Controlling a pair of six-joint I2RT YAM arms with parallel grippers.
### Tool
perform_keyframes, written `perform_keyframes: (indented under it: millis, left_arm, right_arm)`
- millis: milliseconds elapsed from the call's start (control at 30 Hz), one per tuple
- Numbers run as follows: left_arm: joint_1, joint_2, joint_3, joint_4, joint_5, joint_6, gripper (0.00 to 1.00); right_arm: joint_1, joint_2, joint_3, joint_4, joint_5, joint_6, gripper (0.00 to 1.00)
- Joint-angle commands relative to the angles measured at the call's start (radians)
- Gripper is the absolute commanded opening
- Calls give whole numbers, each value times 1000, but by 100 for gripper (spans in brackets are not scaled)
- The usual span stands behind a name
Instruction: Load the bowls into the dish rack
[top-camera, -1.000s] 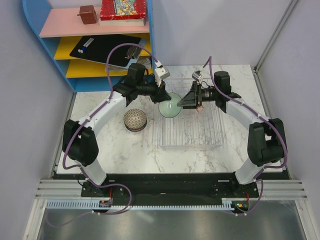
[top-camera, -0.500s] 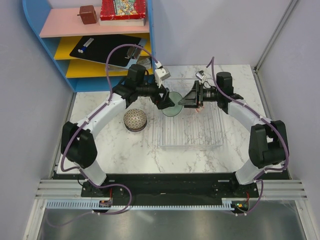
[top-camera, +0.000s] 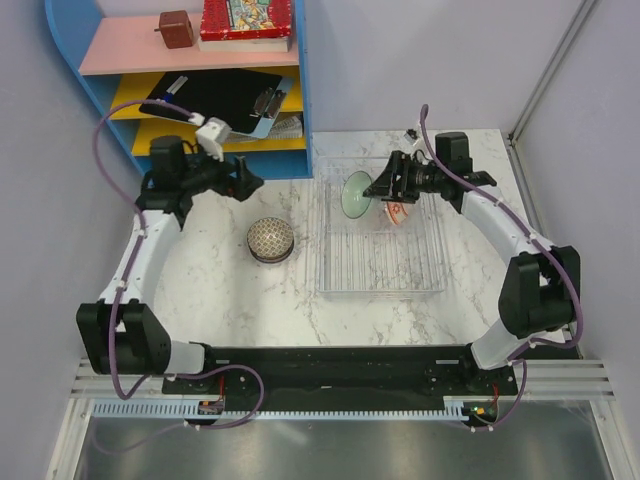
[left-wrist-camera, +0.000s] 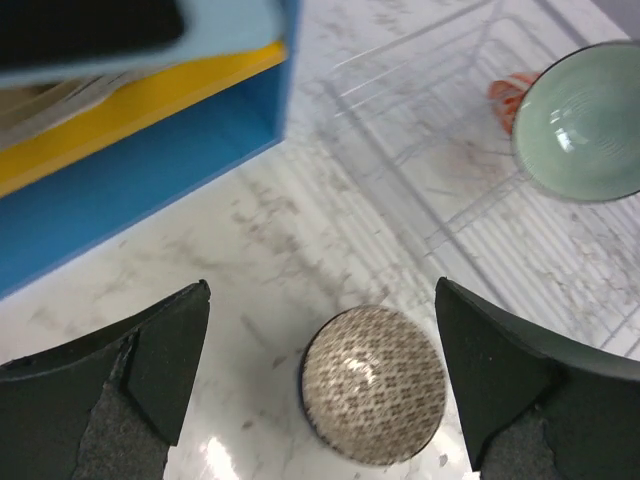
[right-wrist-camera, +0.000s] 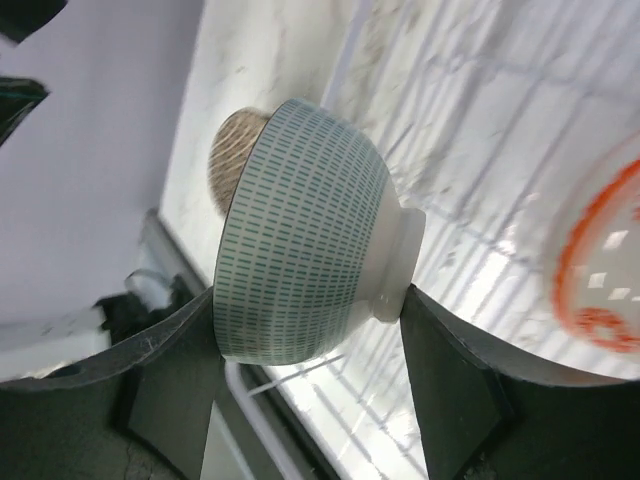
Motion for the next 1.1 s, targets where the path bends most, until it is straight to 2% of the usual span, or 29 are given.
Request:
perform_keyframes:
  millis: [0, 200, 367, 400, 700, 1067]
  left_arm:
    - [216, -71, -67, -79, 84, -8, 100]
    - [434, -102, -166, -139, 125, 72, 100]
    - [537, -105, -245, -109, 198, 58, 100]
    - [548, -108, -255, -102, 199, 57, 100]
    - [554, -224, -371, -9, 187, 57, 100]
    - [554, -247, -400, 14, 222, 51, 100]
  right_arm:
    - [11, -44, 150, -103, 323, -132, 0]
    - [100, -1, 281, -192, 650, -206, 0]
    - [234, 38, 336, -225, 866, -297, 0]
    - [256, 42, 339, -226, 951, -311, 0]
    - [448, 140, 380, -202, 1260, -436, 0]
    - [515, 248, 417, -189, 1345, -453, 0]
